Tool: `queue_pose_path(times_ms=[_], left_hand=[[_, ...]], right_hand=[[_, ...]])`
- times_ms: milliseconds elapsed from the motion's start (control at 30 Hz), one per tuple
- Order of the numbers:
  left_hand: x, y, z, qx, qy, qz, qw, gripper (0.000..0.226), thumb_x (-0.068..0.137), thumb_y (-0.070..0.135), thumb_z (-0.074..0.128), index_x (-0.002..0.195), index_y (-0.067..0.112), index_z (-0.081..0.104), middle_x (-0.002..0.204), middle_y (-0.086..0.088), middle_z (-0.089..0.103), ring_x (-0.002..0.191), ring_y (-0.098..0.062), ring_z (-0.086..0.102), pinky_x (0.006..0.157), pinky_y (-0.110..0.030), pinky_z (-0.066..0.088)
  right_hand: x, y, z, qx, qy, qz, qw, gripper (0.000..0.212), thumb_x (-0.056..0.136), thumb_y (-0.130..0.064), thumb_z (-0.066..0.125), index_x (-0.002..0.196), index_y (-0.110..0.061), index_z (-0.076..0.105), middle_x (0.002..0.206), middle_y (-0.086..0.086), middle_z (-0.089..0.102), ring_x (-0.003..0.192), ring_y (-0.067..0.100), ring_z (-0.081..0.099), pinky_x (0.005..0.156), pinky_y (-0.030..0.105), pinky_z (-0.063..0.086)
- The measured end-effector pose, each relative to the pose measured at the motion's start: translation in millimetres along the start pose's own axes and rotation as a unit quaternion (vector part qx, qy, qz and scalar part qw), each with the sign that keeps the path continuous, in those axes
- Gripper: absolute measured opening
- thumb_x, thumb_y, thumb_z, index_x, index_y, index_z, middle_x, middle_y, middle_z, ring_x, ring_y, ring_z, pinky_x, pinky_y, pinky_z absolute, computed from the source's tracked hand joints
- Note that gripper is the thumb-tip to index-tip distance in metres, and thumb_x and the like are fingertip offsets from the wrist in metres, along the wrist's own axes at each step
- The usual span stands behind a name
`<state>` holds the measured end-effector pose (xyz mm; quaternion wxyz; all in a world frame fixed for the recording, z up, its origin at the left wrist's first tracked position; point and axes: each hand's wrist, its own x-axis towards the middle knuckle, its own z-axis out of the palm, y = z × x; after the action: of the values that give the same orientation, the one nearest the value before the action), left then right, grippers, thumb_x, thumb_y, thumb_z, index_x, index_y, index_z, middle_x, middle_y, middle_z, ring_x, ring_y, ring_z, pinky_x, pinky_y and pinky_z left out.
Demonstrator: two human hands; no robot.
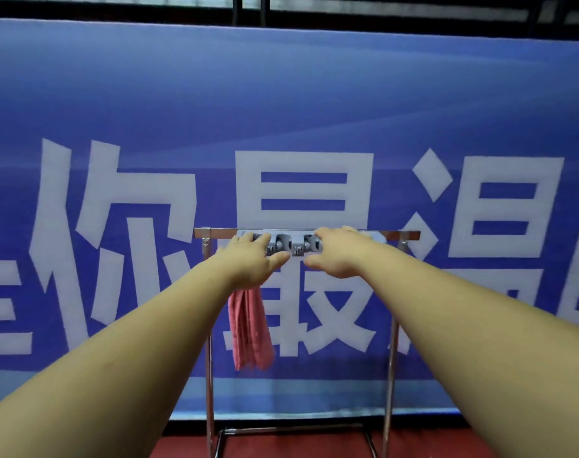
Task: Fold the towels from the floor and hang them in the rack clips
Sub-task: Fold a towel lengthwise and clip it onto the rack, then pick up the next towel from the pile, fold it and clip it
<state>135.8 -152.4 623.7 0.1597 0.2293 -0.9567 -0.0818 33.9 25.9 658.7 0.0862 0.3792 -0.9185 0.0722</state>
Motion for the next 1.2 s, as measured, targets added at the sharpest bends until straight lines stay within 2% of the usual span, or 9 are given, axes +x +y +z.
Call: queue_pose_path(times_ms=[200, 333, 667, 767, 933, 1200], left_hand=[[-42, 48, -4, 0.048, -0.007, 0.026, 0.998, 0.086, 0.099, 0.081, 0.029, 0.169, 0.032, 0.021, 0.172, -0.013, 0.027, 0.161, -0.037, 0.017, 0.128, -0.062, 0.022], [-72, 76, -1, 0.084, -0.015, 0.032, 0.996, 0.087, 0.1, 0.081, 0.025, 0.17, 0.031, 0.013, 0.178, -0.013, 0.013, 0.164, -0.039, 0.009, 0.13, -0.062, 0.01], [-128, 121, 51, 0.061, -0.079, 0.04, 0.994, 0.089, 0.102, 0.077, 0.03, 0.171, 0.027, 0.006, 0.179, -0.013, 0.002, 0.165, -0.038, 0.002, 0.131, -0.06, 0.011], [-128, 121, 86, 0.05, -0.099, 0.039, 0.993, 0.088, 0.102, 0.077, 0.031, 0.171, 0.027, 0.008, 0.179, -0.014, 0.006, 0.164, -0.038, 0.005, 0.131, -0.061, 0.013], [-110, 114, 168, 0.048, -0.149, 0.028, 0.987, 0.088, 0.102, 0.075, 0.034, 0.171, 0.023, 0.012, 0.177, -0.016, 0.011, 0.163, -0.039, 0.012, 0.13, -0.06, 0.016], [-92, 100, 349, 0.015, -0.258, 0.033, 0.965, 0.087, 0.105, 0.07, 0.037, 0.171, 0.018, 0.011, 0.177, -0.02, 0.009, 0.163, -0.04, 0.011, 0.131, -0.055, 0.017]], right_hand=[[-59, 32, -16, -0.022, 0.014, 0.031, 0.999, 0.064, 0.099, -0.063, 0.055, 0.151, -0.027, 0.046, 0.142, 0.008, 0.059, 0.136, 0.031, 0.046, 0.112, 0.052, 0.037], [-100, 55, -18, -0.019, 0.018, 0.046, 0.999, 0.067, 0.101, -0.06, 0.055, 0.156, -0.025, 0.042, 0.152, 0.007, 0.054, 0.145, 0.034, 0.04, 0.12, 0.055, 0.033], [-159, 107, 30, -0.005, -0.028, 0.085, 0.996, 0.079, 0.099, -0.06, 0.058, 0.164, -0.024, 0.031, 0.157, 0.011, 0.051, 0.149, 0.035, 0.039, 0.117, 0.054, 0.039], [-158, 125, 62, 0.004, -0.051, 0.09, 0.995, 0.079, 0.097, -0.06, 0.059, 0.161, -0.022, 0.034, 0.148, 0.01, 0.059, 0.141, 0.035, 0.047, 0.112, 0.054, 0.044], [-147, 157, 132, 0.022, -0.108, 0.108, 0.988, 0.079, 0.099, -0.057, 0.06, 0.162, -0.019, 0.032, 0.158, 0.013, 0.051, 0.145, 0.037, 0.043, 0.117, 0.051, 0.04], [-136, 217, 302, 0.051, -0.218, 0.157, 0.962, 0.073, 0.097, -0.056, 0.064, 0.156, -0.018, 0.042, 0.154, 0.014, 0.055, 0.145, 0.038, 0.046, 0.117, 0.048, 0.041]])
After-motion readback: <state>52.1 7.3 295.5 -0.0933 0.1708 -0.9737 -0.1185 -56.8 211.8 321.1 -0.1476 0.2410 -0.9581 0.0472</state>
